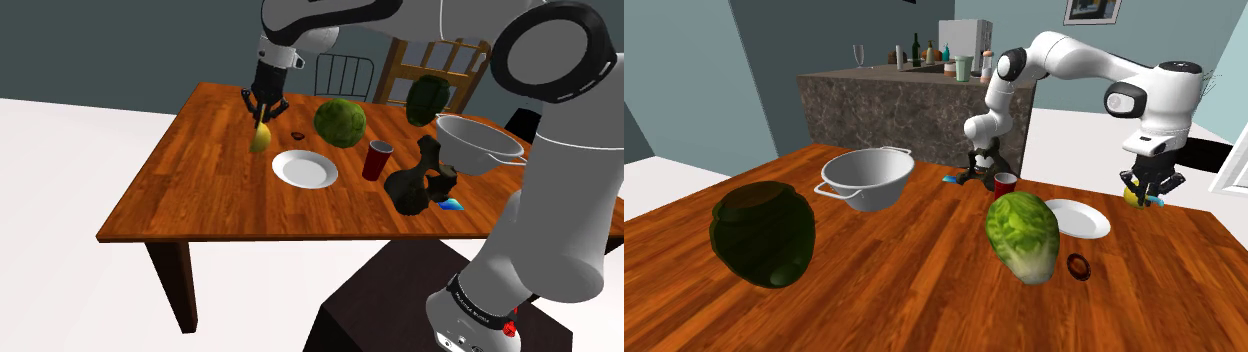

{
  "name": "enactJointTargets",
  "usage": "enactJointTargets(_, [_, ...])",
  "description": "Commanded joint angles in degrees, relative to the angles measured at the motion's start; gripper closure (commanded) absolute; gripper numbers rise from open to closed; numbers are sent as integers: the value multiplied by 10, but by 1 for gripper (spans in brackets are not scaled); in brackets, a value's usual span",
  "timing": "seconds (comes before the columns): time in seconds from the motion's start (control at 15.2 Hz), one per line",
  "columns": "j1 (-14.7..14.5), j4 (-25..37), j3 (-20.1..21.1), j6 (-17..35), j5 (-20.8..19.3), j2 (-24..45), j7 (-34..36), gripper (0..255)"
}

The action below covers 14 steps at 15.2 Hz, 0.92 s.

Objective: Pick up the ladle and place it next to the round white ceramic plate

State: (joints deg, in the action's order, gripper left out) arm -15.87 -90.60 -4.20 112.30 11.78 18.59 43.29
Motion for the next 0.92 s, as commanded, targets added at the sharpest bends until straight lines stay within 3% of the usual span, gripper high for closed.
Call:
enactJointTargets(0.0, [-12,40,6,-10,-3,27,23,255])
enactJointTargets(0.53, [-61,234,25,-65,-16,153,105,255])
enactJointTargets(0.86, [-62,198,26,-28,-14,154,99,255])
